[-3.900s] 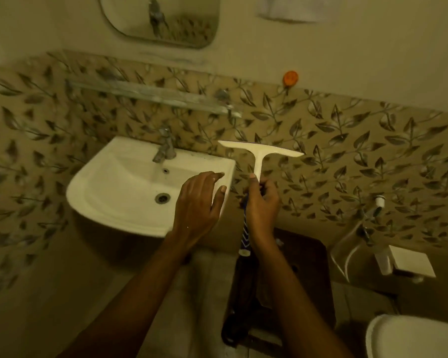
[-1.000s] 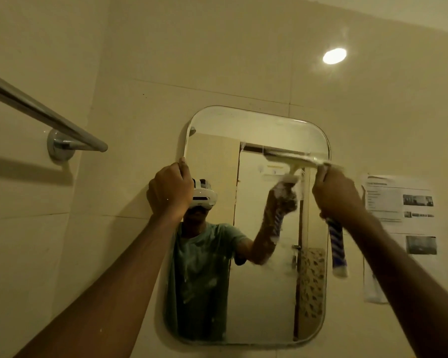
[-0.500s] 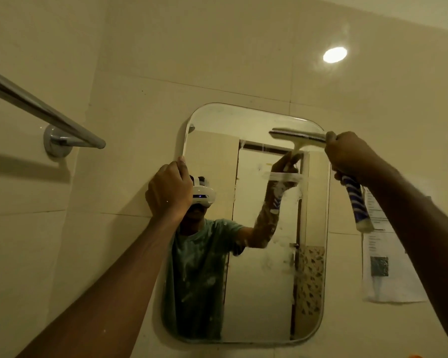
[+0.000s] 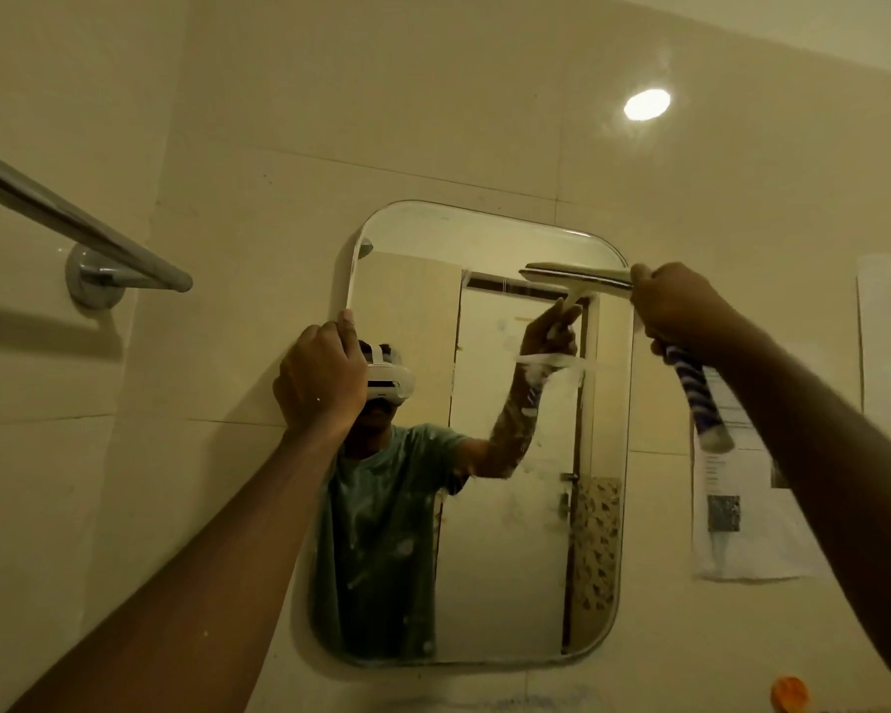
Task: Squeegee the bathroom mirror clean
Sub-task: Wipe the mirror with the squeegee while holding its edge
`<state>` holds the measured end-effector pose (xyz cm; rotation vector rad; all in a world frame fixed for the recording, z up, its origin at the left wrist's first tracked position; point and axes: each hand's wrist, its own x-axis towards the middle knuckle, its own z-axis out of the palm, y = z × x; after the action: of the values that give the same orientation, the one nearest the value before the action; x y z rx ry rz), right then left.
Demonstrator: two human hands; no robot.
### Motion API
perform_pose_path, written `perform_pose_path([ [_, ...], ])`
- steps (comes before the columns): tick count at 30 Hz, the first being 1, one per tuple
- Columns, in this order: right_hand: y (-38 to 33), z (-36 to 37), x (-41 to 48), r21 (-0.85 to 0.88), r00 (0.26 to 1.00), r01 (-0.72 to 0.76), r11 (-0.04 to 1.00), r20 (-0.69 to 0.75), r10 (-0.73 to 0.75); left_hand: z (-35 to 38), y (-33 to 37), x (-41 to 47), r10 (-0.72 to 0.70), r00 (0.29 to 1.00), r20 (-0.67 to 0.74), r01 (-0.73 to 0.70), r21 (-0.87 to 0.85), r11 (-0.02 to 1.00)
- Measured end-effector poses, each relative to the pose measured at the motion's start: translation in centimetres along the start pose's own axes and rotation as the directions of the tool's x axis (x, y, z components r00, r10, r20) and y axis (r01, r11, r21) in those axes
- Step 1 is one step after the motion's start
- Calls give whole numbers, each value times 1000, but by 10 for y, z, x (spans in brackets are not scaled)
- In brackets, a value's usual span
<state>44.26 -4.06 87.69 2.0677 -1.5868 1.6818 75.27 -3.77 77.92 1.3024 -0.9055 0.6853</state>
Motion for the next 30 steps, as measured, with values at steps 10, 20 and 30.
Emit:
perform_pose_path([
  [10, 79, 66, -113, 5, 989, -48, 999, 138, 47, 1, -7, -16, -20, 1000, -8, 20, -14, 1000],
  [20, 1, 9, -12, -55, 998, 67, 996, 13, -66, 3, -12, -20, -2, 1000, -31, 2, -14, 1000],
  [30, 71, 86, -107, 51, 998, 21, 999, 58, -24, 10, -17, -23, -6, 997, -75, 5, -22, 1000],
])
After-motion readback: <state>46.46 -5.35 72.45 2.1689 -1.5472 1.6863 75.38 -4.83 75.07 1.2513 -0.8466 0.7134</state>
